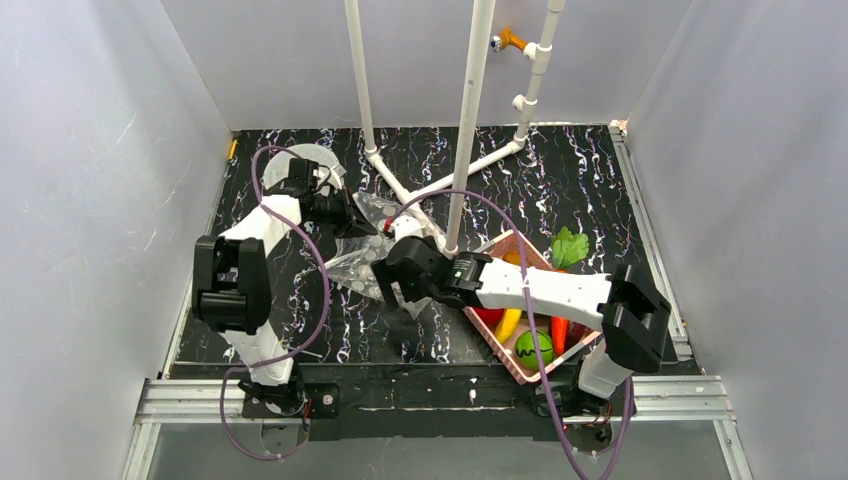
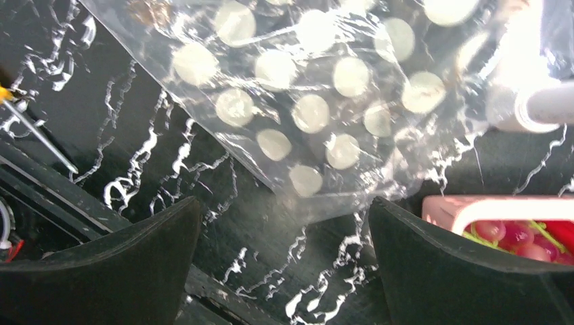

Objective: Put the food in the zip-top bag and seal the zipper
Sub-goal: Pick up the zipper food storage bag at the center of the board.

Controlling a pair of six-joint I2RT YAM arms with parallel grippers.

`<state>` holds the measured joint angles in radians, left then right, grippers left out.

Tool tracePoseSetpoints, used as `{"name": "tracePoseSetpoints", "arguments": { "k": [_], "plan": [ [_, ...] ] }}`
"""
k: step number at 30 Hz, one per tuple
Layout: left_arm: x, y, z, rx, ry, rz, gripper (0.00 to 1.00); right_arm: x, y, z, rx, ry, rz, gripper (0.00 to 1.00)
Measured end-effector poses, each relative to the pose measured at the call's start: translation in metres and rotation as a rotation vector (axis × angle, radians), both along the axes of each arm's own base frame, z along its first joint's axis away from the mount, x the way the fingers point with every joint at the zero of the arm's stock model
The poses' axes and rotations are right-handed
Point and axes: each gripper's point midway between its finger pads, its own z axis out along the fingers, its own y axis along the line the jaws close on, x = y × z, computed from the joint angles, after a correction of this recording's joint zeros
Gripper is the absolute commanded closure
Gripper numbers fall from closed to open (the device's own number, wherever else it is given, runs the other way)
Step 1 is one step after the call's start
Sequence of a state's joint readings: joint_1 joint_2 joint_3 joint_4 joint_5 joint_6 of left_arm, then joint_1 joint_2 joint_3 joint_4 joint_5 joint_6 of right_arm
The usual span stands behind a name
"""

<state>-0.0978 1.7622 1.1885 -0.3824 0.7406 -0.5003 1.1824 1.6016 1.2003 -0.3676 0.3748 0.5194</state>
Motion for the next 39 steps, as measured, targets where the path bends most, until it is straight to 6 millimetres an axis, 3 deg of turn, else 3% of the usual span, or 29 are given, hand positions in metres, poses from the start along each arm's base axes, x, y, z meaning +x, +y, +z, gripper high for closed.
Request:
{"name": "tracePoseSetpoints", "arguments": {
  "k": [4,7,11,14,18,22,28,36,39],
  "plan": [
    [-0.005,-0.01,0.025,-0.023,-0.059,-0.014,1.0,0.0,0.019,0.012,-0.028,-0.09,0.058,0.0],
    [-0.019,-0.014,0.034,-0.041,-0.046,0.012,1.0,-0.018,0.032,0.022,-0.056,-0.183,0.142,0.0],
    [-0.061,-0.009,0.047,-0.067,-0.013,0.108,1.0,-0.045,0.041,0.021,-0.064,-0.237,0.246,0.0],
    [-0.095,-0.001,0.081,-0.113,-0.092,0.242,1.0,-0.062,0.031,0.005,-0.058,-0.277,0.343,0.0],
    [-0.116,0.003,0.105,-0.193,-0.125,0.365,1.0,-0.089,0.029,-0.005,-0.063,-0.349,0.475,0.0],
    [-0.123,0.006,0.105,-0.231,-0.051,0.462,1.0,-0.106,0.041,0.005,-0.024,-0.431,0.524,0.0],
    [-0.134,0.012,0.098,-0.24,0.089,0.575,1.0,-0.094,0.048,0.027,-0.028,-0.561,0.473,0.0],
    [-0.151,0.021,0.101,-0.259,0.179,0.703,1.0,-0.11,0.069,0.023,-0.071,-0.664,0.568,0.0],
    [-0.155,0.025,0.1,-0.253,0.192,0.732,1.0,-0.112,0.077,0.022,-0.104,-0.705,0.571,0.16]
  ]
}}
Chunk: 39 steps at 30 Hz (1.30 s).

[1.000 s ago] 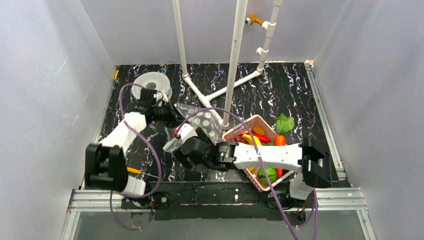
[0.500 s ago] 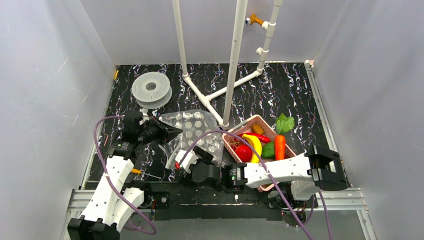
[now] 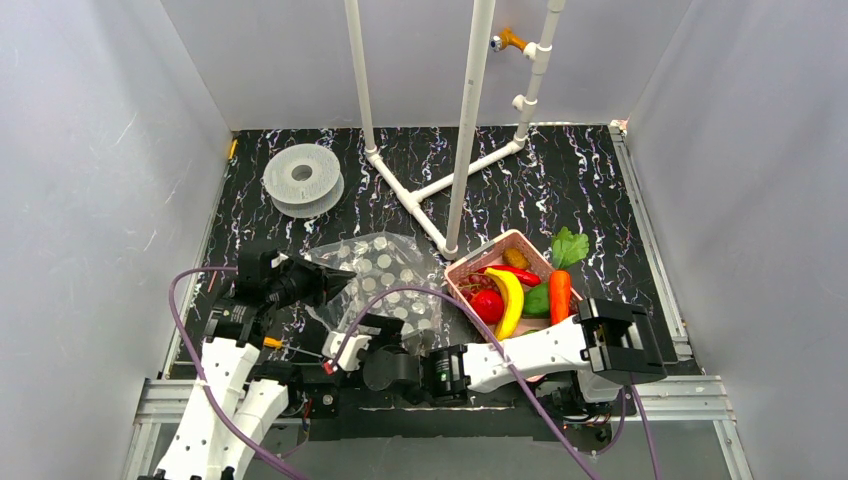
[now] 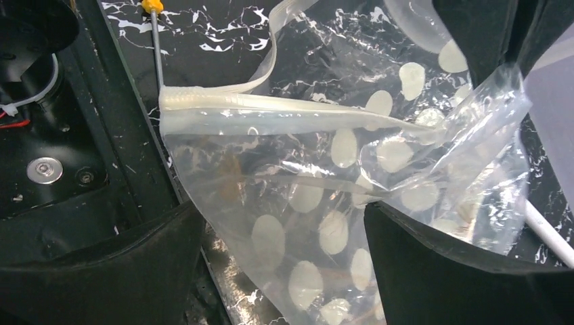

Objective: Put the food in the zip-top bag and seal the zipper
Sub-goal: Pick up the zipper food storage bag at the center of the board.

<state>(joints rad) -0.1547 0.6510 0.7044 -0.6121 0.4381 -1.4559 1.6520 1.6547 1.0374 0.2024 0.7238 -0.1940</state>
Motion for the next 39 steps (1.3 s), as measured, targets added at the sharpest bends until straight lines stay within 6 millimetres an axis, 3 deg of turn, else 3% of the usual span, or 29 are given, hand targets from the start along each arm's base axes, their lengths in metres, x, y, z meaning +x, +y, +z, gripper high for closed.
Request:
{"name": "tracePoseSetpoints", "arguments": {
  "k": [1,2,3,4,6,8,10,12,15,19,22,25,31,39],
  "plan": [
    [-0.001,0.001,-0.001,0.0,0.009,0.007,1.0,0.0,0.002,0.001,-0.004,-0.015,-0.002,0.34],
    [-0.002,0.001,-0.002,0.0,0.018,0.012,1.0,-0.001,0.004,0.002,-0.002,-0.023,-0.003,0.68],
    [-0.003,0.002,-0.003,0.001,0.025,0.015,1.0,0.0,0.004,0.004,-0.006,-0.034,-0.001,0.9],
    [-0.003,0.002,-0.004,0.002,0.028,0.016,1.0,0.001,0.004,0.005,-0.004,-0.038,-0.003,0.98],
    [-0.004,0.003,-0.005,0.007,0.033,0.017,0.99,0.001,0.006,0.008,0.012,-0.042,-0.002,0.99],
    [-0.004,0.003,-0.007,0.016,0.035,0.016,0.78,0.002,0.006,0.011,0.027,-0.038,-0.003,0.99],
    [-0.005,0.005,-0.009,0.037,0.03,0.013,0.45,0.001,0.003,0.012,0.036,-0.031,0.001,0.99],
    [-0.004,0.008,-0.006,0.068,0.008,0.006,0.21,-0.001,-0.001,0.015,0.052,-0.016,0.006,0.99],
    [-0.001,0.013,0.015,0.135,-0.072,-0.014,0.1,-0.001,-0.007,0.018,0.079,0.007,0.007,0.99],
    [0.007,0.022,0.066,0.261,-0.238,-0.058,0.11,0.001,-0.017,0.018,0.12,0.062,0.006,0.99],
    [0.008,0.028,0.082,0.331,-0.308,-0.073,0.2,0.008,-0.024,0.021,0.16,0.099,-0.009,0.99],
    [-0.004,0.045,0.077,0.456,-0.341,-0.076,0.27,0.02,-0.033,0.032,0.235,0.154,-0.035,0.99],
    [-0.025,0.059,0.058,0.518,-0.342,-0.052,0.32,0.027,-0.049,0.042,0.308,0.205,-0.056,0.99],
    [-0.026,0.06,0.034,0.519,-0.272,-0.057,0.32,0.026,-0.049,0.046,0.342,0.239,-0.054,0.99]
  ]
}}
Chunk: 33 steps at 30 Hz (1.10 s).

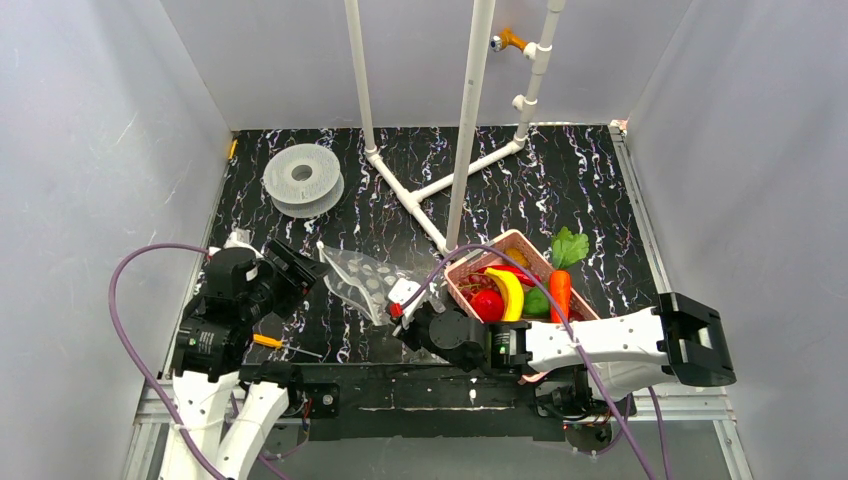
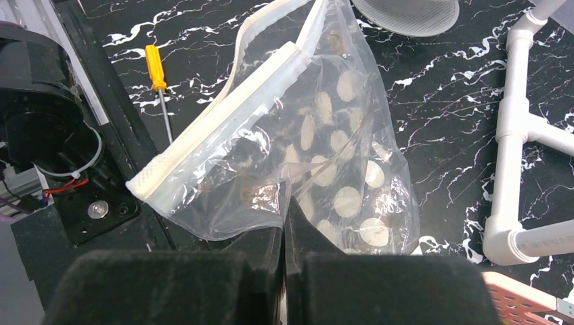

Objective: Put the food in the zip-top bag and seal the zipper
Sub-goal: Pick up the zipper food storage bag at the center of the board.

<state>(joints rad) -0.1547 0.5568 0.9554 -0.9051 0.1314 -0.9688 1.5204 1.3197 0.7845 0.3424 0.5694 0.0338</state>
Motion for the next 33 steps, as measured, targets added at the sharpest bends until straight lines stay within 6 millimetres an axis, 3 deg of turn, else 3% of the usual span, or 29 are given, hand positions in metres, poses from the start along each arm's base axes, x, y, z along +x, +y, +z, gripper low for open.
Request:
{"name": "tracePoseSetpoints", "arguments": {
  "k": [10,17,29,31,32,33],
  "plan": [
    [0.007,-0.007,-0.04,-0.077,0.154,0.056,0.65,-0.001,-0.006,-0.004,0.003,0.015,-0.001,0.99],
    [0.009,-0.012,-0.042,-0.132,0.16,0.078,0.79,-0.001,-0.006,-0.004,0.004,0.015,-0.001,0.99],
    [0.005,-0.018,-0.065,-0.19,0.229,0.099,0.84,-0.003,-0.005,-0.004,0.004,0.018,0.011,0.99],
    [0.007,-0.02,-0.066,-0.203,0.23,0.092,0.9,-0.004,-0.004,-0.005,0.006,0.023,0.016,0.99],
    [0.008,-0.022,-0.066,-0.212,0.228,0.085,0.98,-0.004,-0.004,-0.005,0.008,0.028,0.017,0.97],
    [0.009,-0.024,-0.066,-0.218,0.228,0.08,1.0,-0.005,-0.004,-0.005,0.012,0.034,0.018,0.86]
  ]
}}
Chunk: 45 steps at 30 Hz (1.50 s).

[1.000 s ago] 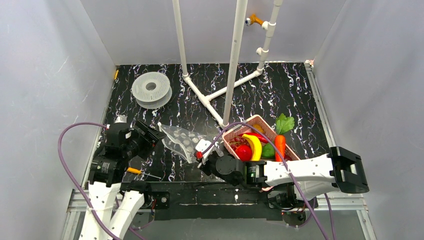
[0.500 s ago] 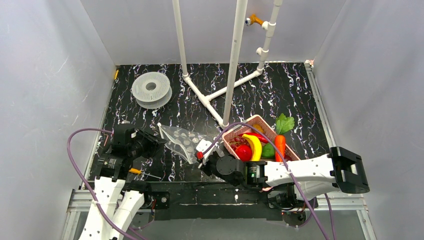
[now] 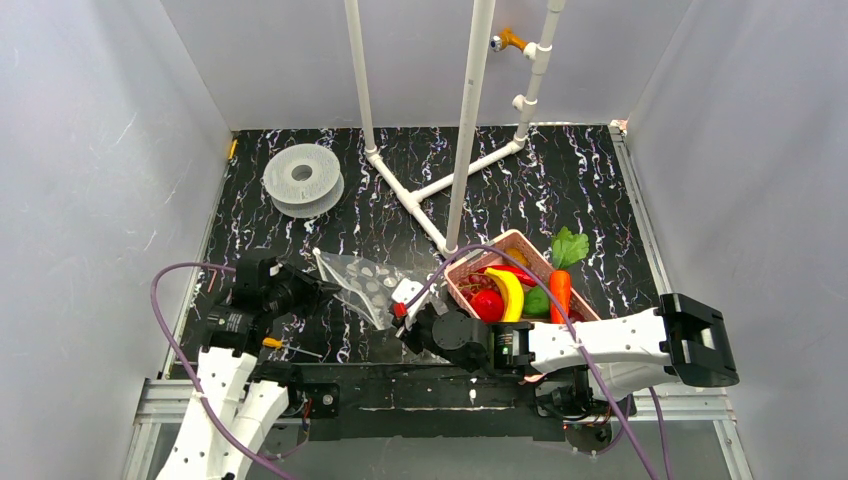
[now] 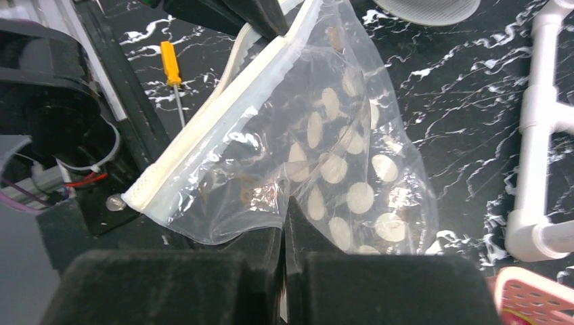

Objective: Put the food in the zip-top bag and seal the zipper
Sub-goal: Pick up the zipper food storage bag at the center of the board, then open the zipper of the food storage bag.

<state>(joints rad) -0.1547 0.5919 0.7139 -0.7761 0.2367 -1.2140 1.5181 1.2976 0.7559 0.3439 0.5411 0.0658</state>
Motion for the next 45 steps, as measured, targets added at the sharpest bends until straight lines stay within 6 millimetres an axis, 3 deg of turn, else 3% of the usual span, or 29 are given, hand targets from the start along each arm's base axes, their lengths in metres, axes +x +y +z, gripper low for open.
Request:
{"name": "tracePoseSetpoints", "arguments": {
  "k": [2,3,7,10,12,15,19,21,25,29,32,34,37,45],
  "plan": [
    [0.003,-0.002,0.001,-0.006,-0.006,-0.01,1.0,-0.001,0.001,-0.001,0.016,0.03,-0.001,0.62],
    [0.005,-0.002,0.001,-0.002,-0.009,-0.014,1.0,-0.002,0.002,-0.001,0.025,0.047,-0.003,0.57],
    [0.01,0.006,0.018,0.081,-0.049,-0.033,1.0,-0.002,0.004,-0.004,0.041,0.11,-0.012,0.49],
    [0.016,0.025,0.059,0.213,-0.157,-0.022,1.0,0.002,0.004,-0.006,0.044,0.168,-0.02,0.45],
    [0.018,0.046,0.095,0.333,-0.248,0.021,1.0,0.006,0.003,-0.007,0.053,0.214,-0.027,0.42],
    [0.013,0.077,0.131,0.503,-0.333,0.081,1.0,0.009,0.0,-0.012,0.05,0.27,-0.032,0.4],
    [0.006,0.104,0.146,0.694,-0.324,0.069,1.0,0.007,-0.004,-0.012,0.052,0.32,-0.025,0.37],
    [0.011,0.107,0.138,0.761,-0.267,0.008,1.0,0.006,-0.007,-0.011,0.056,0.342,-0.024,0.36],
    [0.035,0.093,0.095,0.854,-0.092,-0.214,1.0,0.009,-0.011,0.0,0.098,0.387,-0.027,0.34],
    [0.057,0.04,0.032,0.834,0.01,-0.524,1.0,0.02,-0.015,0.007,0.144,0.43,-0.065,0.32],
    [0.058,0.0,-0.02,0.696,0.041,-0.695,1.0,0.03,-0.022,0.0,0.14,0.475,-0.12,0.32],
    [0.053,-0.016,-0.04,0.613,0.042,-0.751,1.0,0.036,-0.028,-0.008,0.111,0.504,-0.161,0.31],
    [0.052,-0.037,-0.047,0.512,0.011,-0.809,1.0,0.044,-0.031,-0.016,0.062,0.531,-0.224,0.31],
    [0.066,-0.072,-0.032,0.379,-0.122,-0.909,1.0,0.061,-0.027,-0.023,0.029,0.582,-0.334,0.35]
  ]
}}
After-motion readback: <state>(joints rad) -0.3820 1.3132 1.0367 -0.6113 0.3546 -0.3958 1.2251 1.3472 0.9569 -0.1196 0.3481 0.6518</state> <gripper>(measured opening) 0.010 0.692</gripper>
